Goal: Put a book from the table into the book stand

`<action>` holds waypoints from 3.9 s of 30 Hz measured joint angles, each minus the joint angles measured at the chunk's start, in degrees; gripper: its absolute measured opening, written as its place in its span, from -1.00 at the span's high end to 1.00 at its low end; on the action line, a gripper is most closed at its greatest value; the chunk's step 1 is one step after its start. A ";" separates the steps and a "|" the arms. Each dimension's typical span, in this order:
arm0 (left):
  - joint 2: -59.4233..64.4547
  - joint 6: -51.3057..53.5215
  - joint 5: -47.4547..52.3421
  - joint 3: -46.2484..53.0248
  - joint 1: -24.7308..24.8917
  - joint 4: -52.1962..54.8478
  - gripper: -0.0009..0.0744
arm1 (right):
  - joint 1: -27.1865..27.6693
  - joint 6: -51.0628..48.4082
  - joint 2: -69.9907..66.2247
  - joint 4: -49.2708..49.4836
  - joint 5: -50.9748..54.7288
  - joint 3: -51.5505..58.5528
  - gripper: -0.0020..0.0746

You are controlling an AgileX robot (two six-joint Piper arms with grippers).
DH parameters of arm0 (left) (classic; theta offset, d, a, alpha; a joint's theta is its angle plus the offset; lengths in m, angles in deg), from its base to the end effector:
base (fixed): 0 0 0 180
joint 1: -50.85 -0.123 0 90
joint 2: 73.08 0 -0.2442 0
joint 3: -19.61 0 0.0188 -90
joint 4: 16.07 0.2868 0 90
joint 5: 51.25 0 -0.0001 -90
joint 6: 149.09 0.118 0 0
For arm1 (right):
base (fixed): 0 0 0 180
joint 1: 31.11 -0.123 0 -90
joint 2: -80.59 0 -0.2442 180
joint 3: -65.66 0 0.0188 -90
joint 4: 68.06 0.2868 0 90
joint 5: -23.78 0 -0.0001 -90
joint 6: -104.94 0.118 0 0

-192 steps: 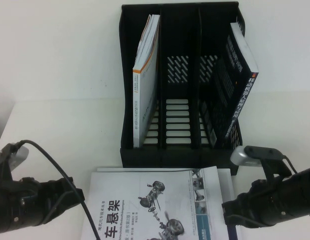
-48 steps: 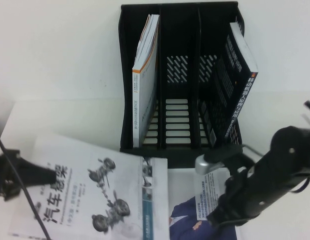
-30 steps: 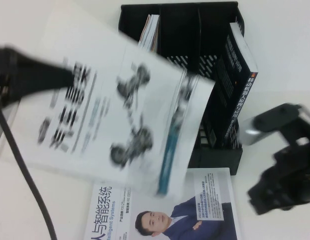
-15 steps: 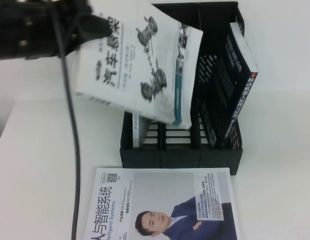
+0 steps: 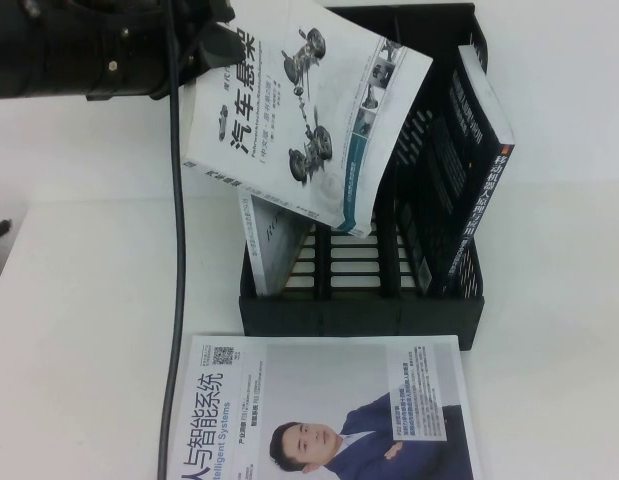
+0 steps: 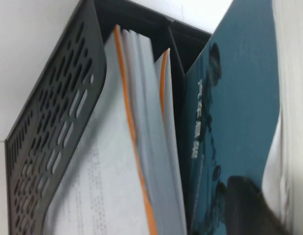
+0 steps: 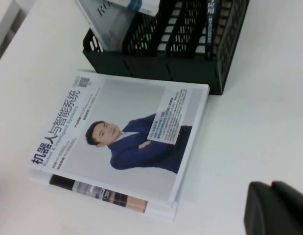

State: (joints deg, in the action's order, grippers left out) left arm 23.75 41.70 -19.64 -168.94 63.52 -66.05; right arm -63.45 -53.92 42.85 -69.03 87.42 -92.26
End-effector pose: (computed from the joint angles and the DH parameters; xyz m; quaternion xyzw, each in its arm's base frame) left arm 0.3962 -0.1377 0.3561 -0.0368 0.8089 -0.3792 0.4478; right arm 0.1224 0.0754 0.3678 -0.0857 0.8765 0.2055 0.4268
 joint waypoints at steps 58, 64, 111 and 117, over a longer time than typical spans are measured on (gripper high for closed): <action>6.56 -22.81 -2.29 -0.50 9.71 27.71 0.66 | 0.00 3.91 0.88 -4.13 1.74 5.20 0.95; 6.68 -22.81 -3.70 -0.52 9.71 28.10 0.48 | 0.00 4.02 0.88 -4.02 1.74 6.98 0.95; -45.91 12.19 -23.19 45.08 10.59 20.54 0.97 | 0.00 -10.48 3.80 -15.44 -15.30 5.41 0.95; -50.38 13.41 -25.33 52.48 11.54 18.95 0.97 | 0.00 1.95 6.59 -28.69 -16.85 18.25 0.95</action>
State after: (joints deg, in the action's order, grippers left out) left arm -26.63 55.11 -44.97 -116.46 75.06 -47.10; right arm -63.45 -51.97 49.44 -97.72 70.56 -74.01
